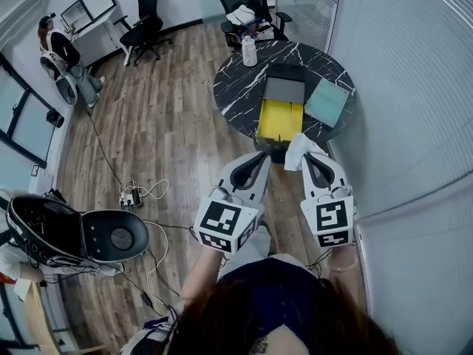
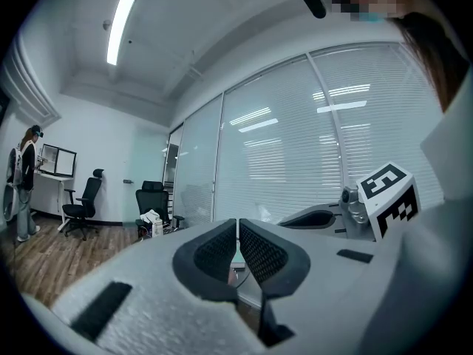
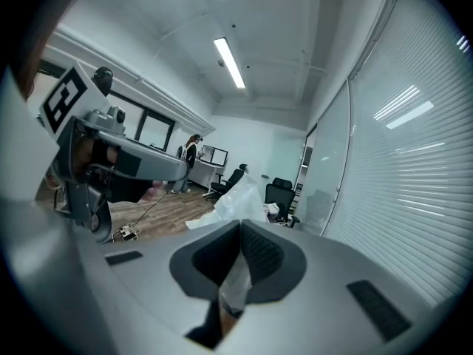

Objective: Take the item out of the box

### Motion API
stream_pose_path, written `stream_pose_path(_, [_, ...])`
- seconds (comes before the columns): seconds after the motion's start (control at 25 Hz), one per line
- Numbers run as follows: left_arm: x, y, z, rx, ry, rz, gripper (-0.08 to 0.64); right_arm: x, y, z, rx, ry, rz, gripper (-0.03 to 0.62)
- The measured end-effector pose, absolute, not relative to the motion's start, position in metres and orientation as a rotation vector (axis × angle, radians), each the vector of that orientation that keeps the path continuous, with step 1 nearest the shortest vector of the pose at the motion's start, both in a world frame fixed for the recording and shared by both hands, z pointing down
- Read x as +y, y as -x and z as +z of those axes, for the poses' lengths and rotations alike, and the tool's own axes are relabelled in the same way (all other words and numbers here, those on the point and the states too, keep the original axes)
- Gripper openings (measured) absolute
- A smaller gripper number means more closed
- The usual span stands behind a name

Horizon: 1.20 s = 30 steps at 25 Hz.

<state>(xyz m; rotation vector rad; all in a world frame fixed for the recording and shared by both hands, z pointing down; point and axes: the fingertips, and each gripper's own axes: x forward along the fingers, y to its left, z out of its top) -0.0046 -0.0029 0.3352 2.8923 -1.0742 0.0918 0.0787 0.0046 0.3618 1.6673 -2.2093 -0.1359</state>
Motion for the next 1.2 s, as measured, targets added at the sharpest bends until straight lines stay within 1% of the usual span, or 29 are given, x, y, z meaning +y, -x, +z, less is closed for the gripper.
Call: stream_pose_path(1.2, [0.065,0.006,0.335,-1.108,-2.879,0.114,0.029,0.084,-0.08,0.356,-2.229,-1.676,-0.145,0.026])
